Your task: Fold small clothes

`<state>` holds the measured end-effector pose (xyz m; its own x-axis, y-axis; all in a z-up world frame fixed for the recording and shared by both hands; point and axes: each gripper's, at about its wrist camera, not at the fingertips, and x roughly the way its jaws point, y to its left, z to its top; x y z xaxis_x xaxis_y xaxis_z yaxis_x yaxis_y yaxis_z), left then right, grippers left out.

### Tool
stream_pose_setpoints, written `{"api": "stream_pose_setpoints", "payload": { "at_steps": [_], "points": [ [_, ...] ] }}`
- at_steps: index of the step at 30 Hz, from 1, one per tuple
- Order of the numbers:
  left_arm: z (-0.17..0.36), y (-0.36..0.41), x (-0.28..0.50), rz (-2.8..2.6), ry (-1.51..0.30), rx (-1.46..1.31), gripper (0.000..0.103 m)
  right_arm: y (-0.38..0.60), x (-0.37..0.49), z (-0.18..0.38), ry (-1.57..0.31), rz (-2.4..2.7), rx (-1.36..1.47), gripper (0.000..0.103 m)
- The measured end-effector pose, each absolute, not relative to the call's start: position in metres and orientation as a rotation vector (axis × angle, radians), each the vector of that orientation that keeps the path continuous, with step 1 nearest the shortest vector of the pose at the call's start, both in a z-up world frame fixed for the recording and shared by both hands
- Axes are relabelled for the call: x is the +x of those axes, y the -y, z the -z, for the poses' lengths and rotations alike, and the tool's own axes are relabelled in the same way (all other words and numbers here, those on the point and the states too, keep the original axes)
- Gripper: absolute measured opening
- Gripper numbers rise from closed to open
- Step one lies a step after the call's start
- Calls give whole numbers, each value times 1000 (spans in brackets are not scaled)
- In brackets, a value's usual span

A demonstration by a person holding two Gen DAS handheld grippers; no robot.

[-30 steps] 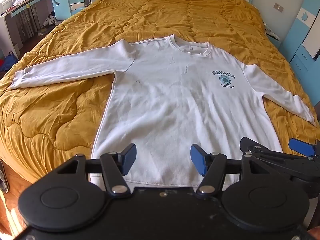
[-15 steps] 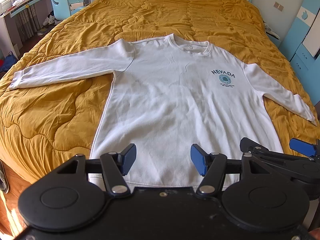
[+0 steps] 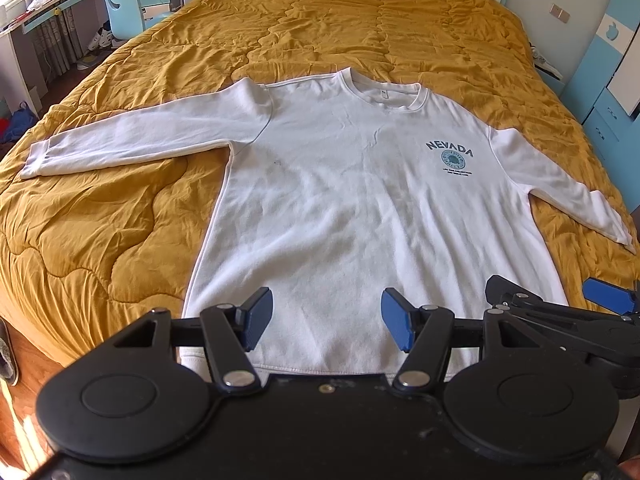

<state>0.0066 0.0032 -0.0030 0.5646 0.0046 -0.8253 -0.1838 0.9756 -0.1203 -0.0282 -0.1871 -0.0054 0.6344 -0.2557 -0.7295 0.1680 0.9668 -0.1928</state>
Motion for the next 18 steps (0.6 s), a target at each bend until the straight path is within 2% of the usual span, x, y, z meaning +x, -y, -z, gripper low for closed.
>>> {"api": "stream_pose_setpoints", "payload": {
  "at_steps": [18],
  "points": [
    [1,-5,5,-121,-965,-203,64,184,-28,4,-851,245,-113,103]
  ]
}}
